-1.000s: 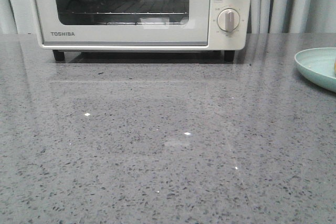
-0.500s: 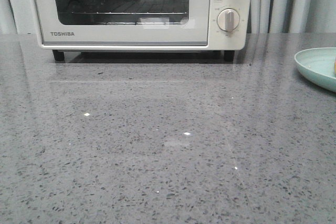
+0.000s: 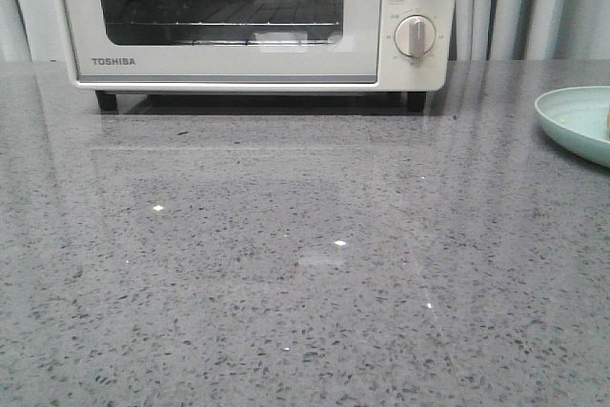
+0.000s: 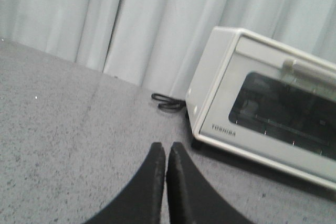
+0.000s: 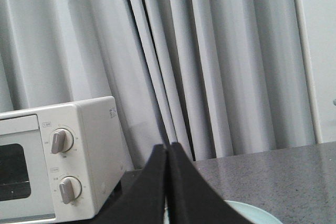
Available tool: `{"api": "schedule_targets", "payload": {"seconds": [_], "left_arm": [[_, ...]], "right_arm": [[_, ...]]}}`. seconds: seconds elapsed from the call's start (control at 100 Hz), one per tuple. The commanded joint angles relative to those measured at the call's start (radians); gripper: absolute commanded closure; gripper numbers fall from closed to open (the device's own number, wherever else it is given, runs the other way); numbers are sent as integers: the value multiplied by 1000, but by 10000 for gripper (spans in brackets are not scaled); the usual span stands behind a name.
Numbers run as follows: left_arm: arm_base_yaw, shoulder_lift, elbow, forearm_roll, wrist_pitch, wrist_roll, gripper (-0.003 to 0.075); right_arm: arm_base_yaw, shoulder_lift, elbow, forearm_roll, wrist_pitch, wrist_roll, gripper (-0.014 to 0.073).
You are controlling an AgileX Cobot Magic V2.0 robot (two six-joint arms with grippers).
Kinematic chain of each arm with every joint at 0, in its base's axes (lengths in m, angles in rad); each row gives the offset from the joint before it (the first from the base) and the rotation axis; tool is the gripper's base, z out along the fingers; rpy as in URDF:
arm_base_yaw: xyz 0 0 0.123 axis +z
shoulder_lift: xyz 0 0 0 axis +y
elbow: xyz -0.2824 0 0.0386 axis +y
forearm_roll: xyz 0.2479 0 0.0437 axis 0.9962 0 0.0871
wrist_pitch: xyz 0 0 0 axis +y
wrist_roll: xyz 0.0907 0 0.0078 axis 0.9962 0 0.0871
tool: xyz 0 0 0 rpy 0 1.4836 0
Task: Put bread in oven
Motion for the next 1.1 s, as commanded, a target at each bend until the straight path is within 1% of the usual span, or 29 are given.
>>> {"api": "schedule_targets", "payload": {"seconds": [0.0,0.04,0.08,0.22,0.41,0.59,0.75,0.8,0.85,0.9,0.95,1.0,1.05,1.09], "left_arm": [[3,-27,13,-36,-98,-7,742],[3,-27,7,-38,-96,-7,742],[3,-27,2,-40,-94,-10,742],[3,-27,-68,-47,-38,-10,742],[3,18,-203,-36,19,6,742],[3,111,-332,26,66,10,742],[-14,201,-442,26,93,41,742],[-33,232,-475,26,97,50,742],[-59,272,-505,26,97,52,742],[-92,311,-539,26,97,54,742],[-132,355,-567,28,97,57,742],[-179,400,-594,35,95,80,742],[-230,448,-619,35,84,120,742],[-274,489,-640,35,66,141,742]], "right_arm": [[0,-21,13,-8,-57,83,661],[0,-21,-2,-8,-23,155,661],[0,-21,-20,-8,38,184,661],[4,-21,-131,-8,270,184,661],[4,29,-272,-8,482,184,661],[8,113,-366,-8,572,164,661],[8,185,-454,-8,657,154,661],[8,210,-481,3,683,128,661],[10,235,-508,44,708,67,661],[14,260,-535,113,735,-22,661],[21,284,-564,211,759,-126,661],[31,310,-587,282,784,-190,661],[43,333,-609,316,810,-218,661],[56,348,-628,316,831,-220,661]]}}
